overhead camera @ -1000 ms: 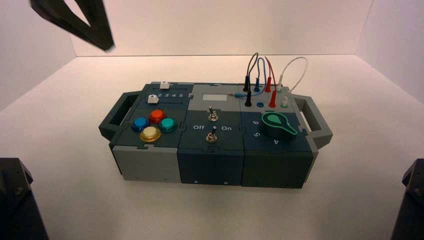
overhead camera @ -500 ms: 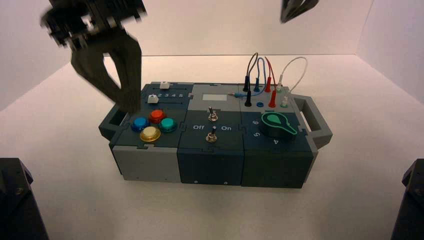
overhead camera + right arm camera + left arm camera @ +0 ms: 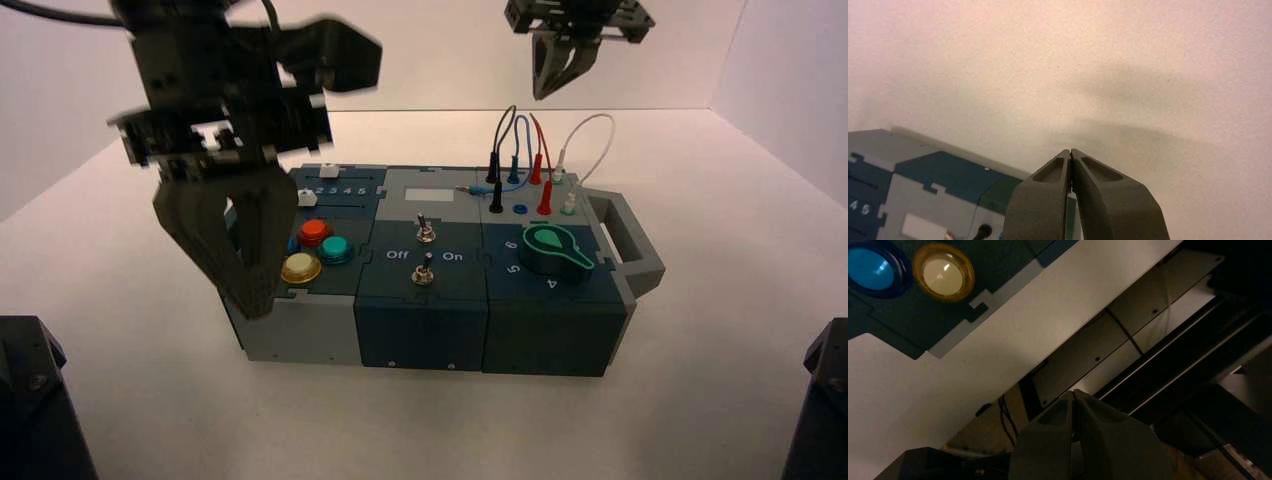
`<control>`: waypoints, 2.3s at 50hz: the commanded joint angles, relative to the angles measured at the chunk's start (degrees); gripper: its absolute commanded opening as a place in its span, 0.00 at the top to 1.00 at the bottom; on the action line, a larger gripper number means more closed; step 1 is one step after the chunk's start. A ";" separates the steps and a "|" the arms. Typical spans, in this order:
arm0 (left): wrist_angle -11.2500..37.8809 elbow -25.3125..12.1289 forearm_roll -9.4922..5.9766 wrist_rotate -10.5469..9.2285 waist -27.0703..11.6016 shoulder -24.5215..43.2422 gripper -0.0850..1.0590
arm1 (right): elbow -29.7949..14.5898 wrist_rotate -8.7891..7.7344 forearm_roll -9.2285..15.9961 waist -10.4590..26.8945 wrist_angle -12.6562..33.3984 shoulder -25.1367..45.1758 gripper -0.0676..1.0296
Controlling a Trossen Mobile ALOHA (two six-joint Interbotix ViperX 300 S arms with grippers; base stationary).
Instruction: Rotate the box clockwise.
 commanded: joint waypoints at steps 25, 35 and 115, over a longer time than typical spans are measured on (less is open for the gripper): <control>-3.52 -4.22 0.79 0.18 -0.09 14.41 0.95 | -3.34 0.00 1.23 2.90 -0.53 4.48 0.96; -4.57 -5.62 1.67 0.18 1.93 17.23 0.95 | -2.29 0.00 1.49 3.08 -0.44 4.57 0.96; -5.80 -16.70 10.90 1.49 16.35 21.97 0.95 | 14.59 -0.35 8.09 5.89 1.32 1.58 0.96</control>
